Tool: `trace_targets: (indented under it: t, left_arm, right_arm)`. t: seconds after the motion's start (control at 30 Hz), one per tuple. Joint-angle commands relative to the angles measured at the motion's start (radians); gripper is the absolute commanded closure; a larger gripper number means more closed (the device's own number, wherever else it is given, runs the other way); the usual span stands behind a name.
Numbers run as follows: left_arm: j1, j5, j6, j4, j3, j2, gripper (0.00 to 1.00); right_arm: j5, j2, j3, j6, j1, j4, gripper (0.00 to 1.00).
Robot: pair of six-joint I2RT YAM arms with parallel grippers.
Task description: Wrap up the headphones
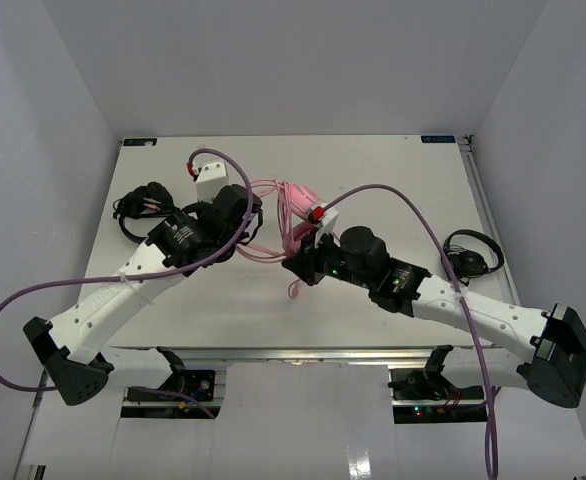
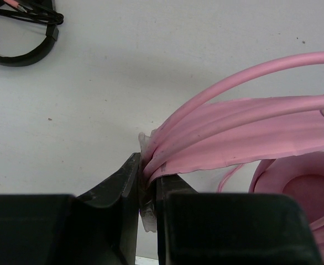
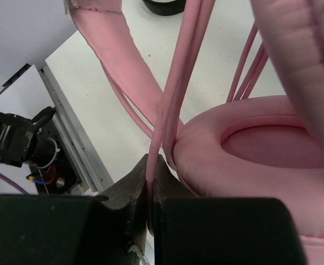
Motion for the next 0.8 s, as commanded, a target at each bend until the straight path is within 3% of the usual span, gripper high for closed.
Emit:
trace_targets:
  t: [0.0,0.2,0.53,0.77]
  left_arm:
    - [0.007,-0.02,-0.119,0.112,0.01,-0.095,1.0]
    - [0.008,-0.017,-0.146,0.107,0.007,-0.128,1.0]
    - [0.008,0.018,-0.179,0.108,0.0,-0.183,1.0]
    - [0.008,0.05,-0.195,0.118,-0.014,-0.211,1.0]
  right_arm:
    - [0.179,0.007,0.013,-0.036,0.072,0.05,0.91]
    - [0.376,0.01,0.014,-0.07,0.158,0.076,0.87]
    - [0.495,0.015,-0.064,-0.101,0.201,0.218,0.86]
    - [0.527,0.031,-0.157,-0.142,0.204,0.406,0.84]
